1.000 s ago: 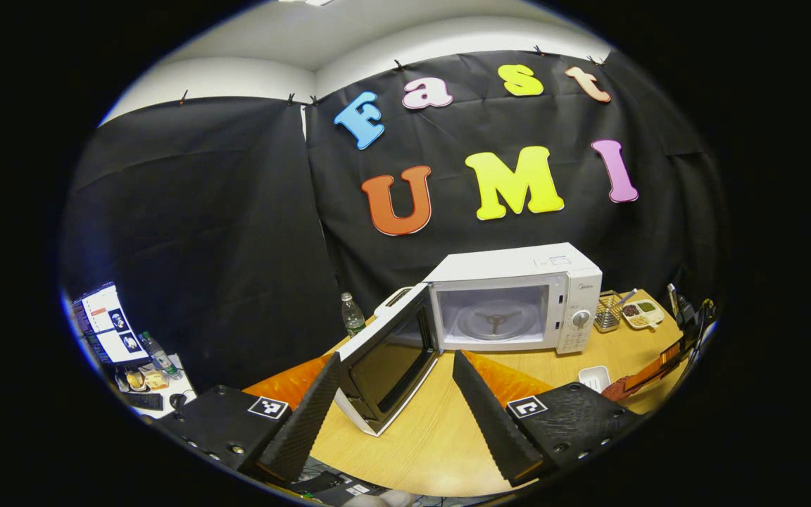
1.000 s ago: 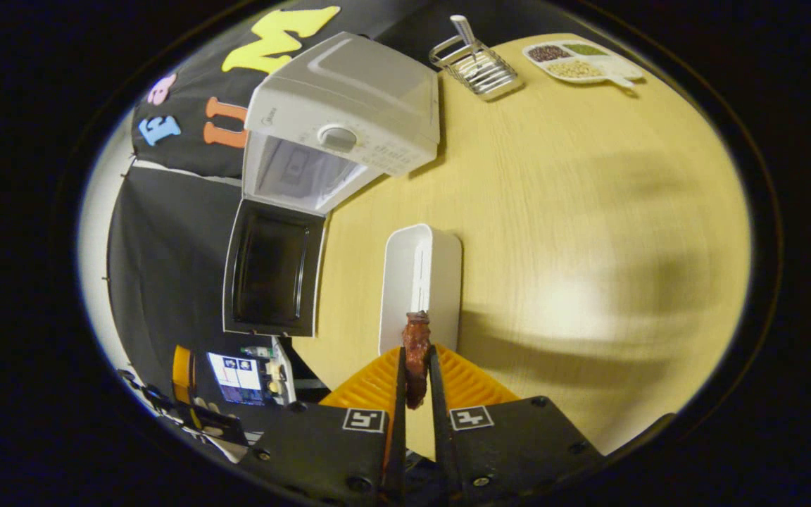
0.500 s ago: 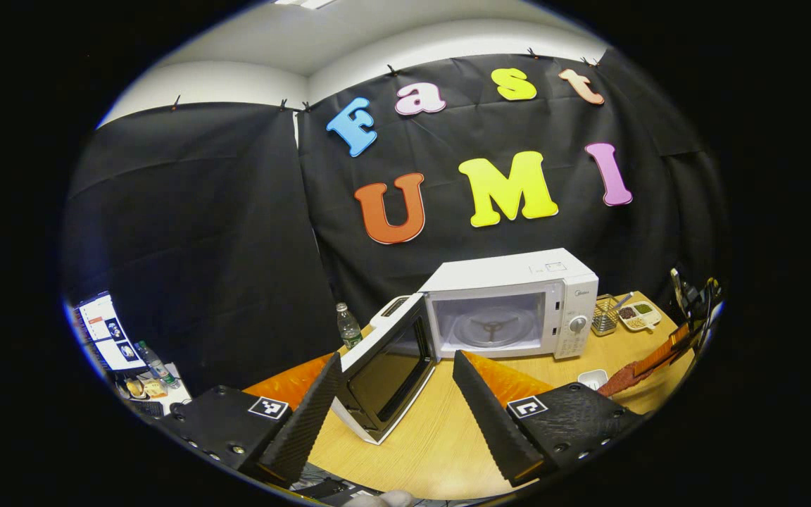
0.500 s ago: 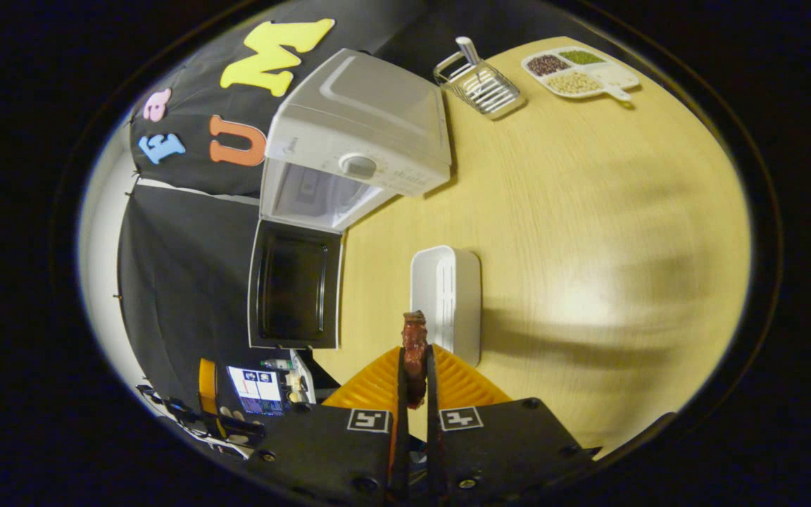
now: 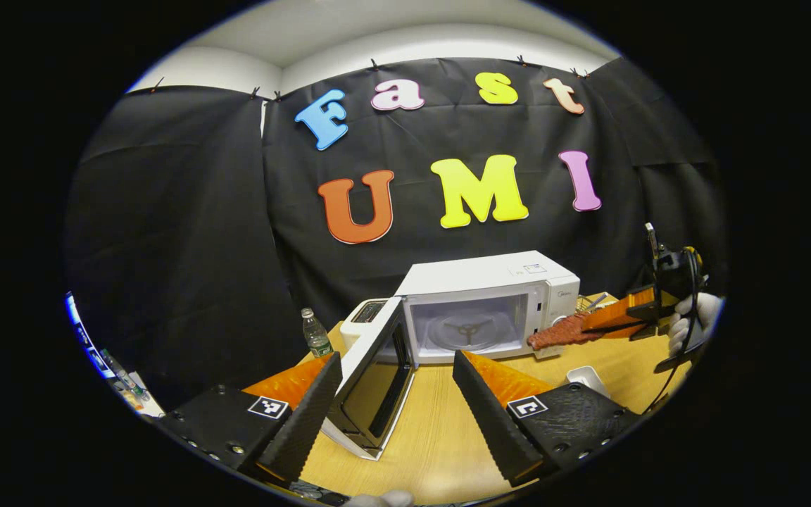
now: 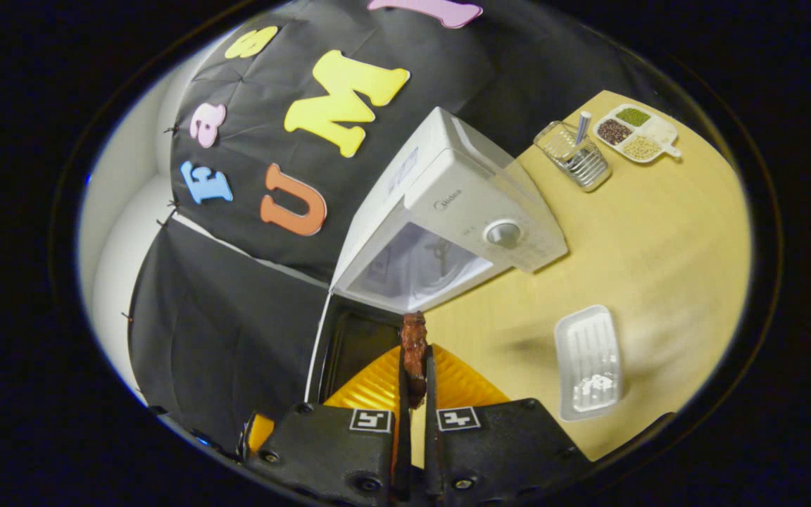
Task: Open the microwave oven with the left hand, put the food in, and close the microwave oven.
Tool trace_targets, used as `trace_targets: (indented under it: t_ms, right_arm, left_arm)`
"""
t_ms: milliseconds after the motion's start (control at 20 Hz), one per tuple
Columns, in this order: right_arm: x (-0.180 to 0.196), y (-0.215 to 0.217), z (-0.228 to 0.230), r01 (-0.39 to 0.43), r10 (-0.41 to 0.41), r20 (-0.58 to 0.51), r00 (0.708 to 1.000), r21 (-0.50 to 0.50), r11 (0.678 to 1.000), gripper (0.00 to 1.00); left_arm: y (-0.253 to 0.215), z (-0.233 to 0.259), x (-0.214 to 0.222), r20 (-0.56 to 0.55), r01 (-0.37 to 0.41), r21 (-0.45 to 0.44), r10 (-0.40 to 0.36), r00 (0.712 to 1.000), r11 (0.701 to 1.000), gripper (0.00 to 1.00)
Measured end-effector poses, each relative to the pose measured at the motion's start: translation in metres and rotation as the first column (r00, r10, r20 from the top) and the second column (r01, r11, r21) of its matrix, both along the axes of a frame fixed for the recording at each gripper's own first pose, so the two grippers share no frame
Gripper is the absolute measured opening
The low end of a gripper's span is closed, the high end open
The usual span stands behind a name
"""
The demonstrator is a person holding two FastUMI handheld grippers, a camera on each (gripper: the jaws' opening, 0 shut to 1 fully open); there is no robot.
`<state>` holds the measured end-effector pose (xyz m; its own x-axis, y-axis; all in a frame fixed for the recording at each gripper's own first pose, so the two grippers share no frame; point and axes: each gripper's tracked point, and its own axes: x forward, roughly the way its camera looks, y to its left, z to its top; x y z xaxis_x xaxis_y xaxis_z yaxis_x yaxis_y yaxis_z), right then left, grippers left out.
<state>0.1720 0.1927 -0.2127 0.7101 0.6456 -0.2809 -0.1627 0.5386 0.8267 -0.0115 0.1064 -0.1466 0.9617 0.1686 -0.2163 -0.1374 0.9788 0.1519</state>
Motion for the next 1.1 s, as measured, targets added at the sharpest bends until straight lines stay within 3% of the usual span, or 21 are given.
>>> trace_targets:
  t_ms: [150, 450, 650, 750, 800, 900, 950, 1000, 1050, 1100]
  right_arm:
    - [0.042, 0.051, -0.002, 0.138, -0.142, 0.064, 0.988, 0.062, 0.988, 0.11]
    - [0.117, 0.12, -0.037, 0.413, -0.424, 0.082, 0.902, 0.122, 0.902, 0.1]
    - [0.163, 0.151, -0.078, 0.516, -0.523, 0.01, 0.852, 0.147, 0.844, 0.1]
    - [0.181, 0.162, -0.094, 0.541, -0.544, -0.018, 0.839, 0.134, 0.83, 0.1]
    - [0.192, 0.168, -0.099, 0.554, -0.555, -0.032, 0.831, 0.129, 0.823, 0.02]
    - [0.207, 0.167, -0.102, 0.588, -0.591, -0.016, 0.807, 0.119, 0.8, 0.02]
    - [0.211, 0.165, -0.102, 0.607, -0.611, -0.003, 0.792, 0.116, 0.786, 0.11]
    - [0.214, 0.163, -0.102, 0.623, -0.627, 0.019, 0.779, 0.102, 0.776, 0.03]
    - [0.215, 0.162, -0.101, 0.631, -0.636, 0.03, 0.771, 0.097, 0.769, 0.12]
    - [0.219, 0.165, -0.104, 0.633, -0.637, 0.037, 0.77, 0.08, 0.77, 0.14]
  left_arm:
    - [0.02, 0.003, 0.0, 0.0, 0.039, 0.041, -0.039, 0.999, 0.998, 0.97]
    - [0.056, -0.015, -0.015, -0.02, 0.023, 0.059, -0.022, 1.0, 0.998, 0.97]
    - [0.067, -0.025, -0.02, -0.023, 0.01, 0.034, -0.009, 1.0, 0.999, 0.97]
    - [0.075, -0.035, -0.02, -0.04, 0.009, 0.033, -0.008, 0.999, 0.999, 0.96]
    - [0.079, -0.038, -0.02, -0.042, 0.008, 0.031, -0.007, 0.999, 0.999, 0.97]
    - [0.086, -0.044, -0.018, -0.052, -0.008, 0.022, 0.009, 0.999, 1.0, 0.97]
    - [0.088, -0.046, -0.018, -0.053, -0.013, 0.019, 0.014, 0.998, 1.0, 0.97]
    - [0.09, -0.046, -0.018, -0.055, -0.017, 0.017, 0.018, 0.998, 1.0, 0.97]
    - [0.092, -0.047, -0.017, -0.056, -0.02, 0.016, 0.021, 0.998, 1.0, 0.97]
    - [0.094, -0.047, -0.016, -0.052, -0.023, 0.019, 0.024, 0.998, 1.0, 0.97]
